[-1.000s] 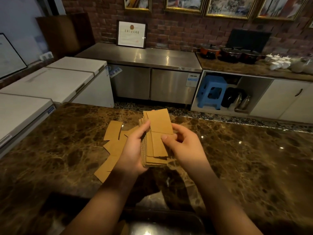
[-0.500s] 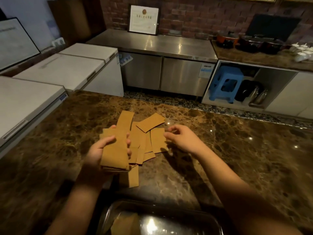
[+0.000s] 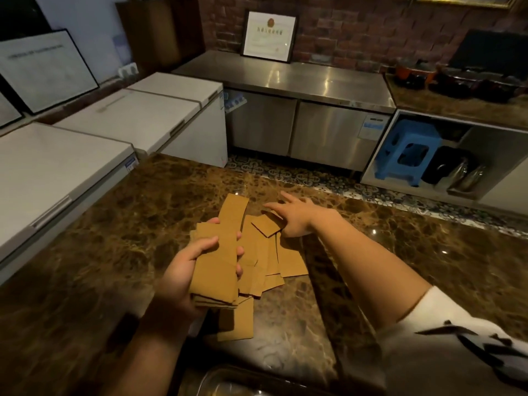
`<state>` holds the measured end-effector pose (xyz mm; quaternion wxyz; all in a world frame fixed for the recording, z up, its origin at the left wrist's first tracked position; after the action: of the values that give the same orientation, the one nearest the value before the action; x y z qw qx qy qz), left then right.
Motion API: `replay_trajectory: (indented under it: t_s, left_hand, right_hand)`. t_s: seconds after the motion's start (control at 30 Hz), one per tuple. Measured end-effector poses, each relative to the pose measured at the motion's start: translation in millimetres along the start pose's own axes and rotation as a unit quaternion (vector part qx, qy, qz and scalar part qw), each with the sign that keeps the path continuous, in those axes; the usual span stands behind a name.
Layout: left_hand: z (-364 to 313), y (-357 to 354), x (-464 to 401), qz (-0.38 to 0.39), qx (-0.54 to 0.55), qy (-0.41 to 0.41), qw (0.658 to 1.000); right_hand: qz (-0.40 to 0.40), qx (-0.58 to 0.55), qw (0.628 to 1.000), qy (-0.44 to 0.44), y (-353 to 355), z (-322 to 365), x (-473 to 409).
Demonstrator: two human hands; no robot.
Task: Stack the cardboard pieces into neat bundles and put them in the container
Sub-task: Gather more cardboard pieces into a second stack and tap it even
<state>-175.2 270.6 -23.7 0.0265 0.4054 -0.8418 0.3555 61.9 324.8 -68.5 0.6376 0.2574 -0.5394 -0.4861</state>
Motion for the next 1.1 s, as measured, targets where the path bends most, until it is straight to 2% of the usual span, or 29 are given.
replay_trajectory:
  t_s: [0.13,0.23,0.43,0.47,0.53,0.57,0.6,0.63,0.7,0.77,0.8,0.87,0.93,1.1]
  left_hand:
    - [-6,10,-5,-0.021,0.016,-0.009,1.0]
    - [-6,20,-4,-0.04,0.02,-0.018,0.999]
    - [-2,17,2,-0.059,0.026,-0.021,0.998]
    - [-1,13,3,-0.056,0.026,-0.019,0.998]
    - [1,3,4,-0.046,0.026,-0.017,0.998]
    - [2,-3,4,-0.039,0.025,-0.015,0.999]
    - [2,-11,4,-0.029,0.022,-0.013,0.999]
    - [3,-18,3,-0.019,0.018,-0.013,1.0]
    - [4,-34,3,0.002,0.004,-0.017,1.0]
    - [6,-52,5,0.029,-0.02,-0.024,0.999]
    - [8,-61,5,0.037,-0.033,-0.025,0.998]
    - [12,-75,5,0.041,-0.041,-0.028,0.998]
    - [17,-89,5,0.044,-0.045,-0.034,0.997]
    - [24,-114,8,0.066,-0.084,-0.057,0.993]
  right_hand:
    - [-0.047,0.113,0.991,0.045,7,6,2]
    - [-0.058,0.133,0.988,0.054,2,5,17]
    - [-0.139,0.07,0.988,0.017,-19,1,56]
    - [-0.151,0.036,0.988,0.006,-22,-1,65]
    - [-0.199,-0.1,0.975,-0.017,-17,-6,87]
    - [-0.23,-0.197,0.953,-0.031,-12,-8,102]
    - [-0.253,-0.314,0.914,-0.046,-8,-12,117]
    - [-0.264,-0.441,0.856,-0.058,-7,-14,132]
    - [-0.255,-0.653,0.711,-0.058,-10,-10,163]
    - [-0.238,-0.77,0.591,-0.033,-12,-3,191]
    - [-0.232,-0.801,0.551,-0.02,-13,1,203]
    - [-0.224,-0.837,0.5,0.003,-11,9,225]
    - [-0.222,-0.855,0.469,0.019,-11,15,243]
    - [-0.27,-0.84,0.47,0.031,-9,21,272]
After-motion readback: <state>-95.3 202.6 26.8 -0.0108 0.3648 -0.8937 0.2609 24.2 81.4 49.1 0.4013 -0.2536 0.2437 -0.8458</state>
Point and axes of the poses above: each hand's wrist, its own x-axis away from the middle knuckle, its own y-axis out of the back of the hand, z = x × y, the point moved 7 cm from there along -x, towards the middle knuckle, and after that the axes turned 13 degrees about -x, right-handed, at the moved point
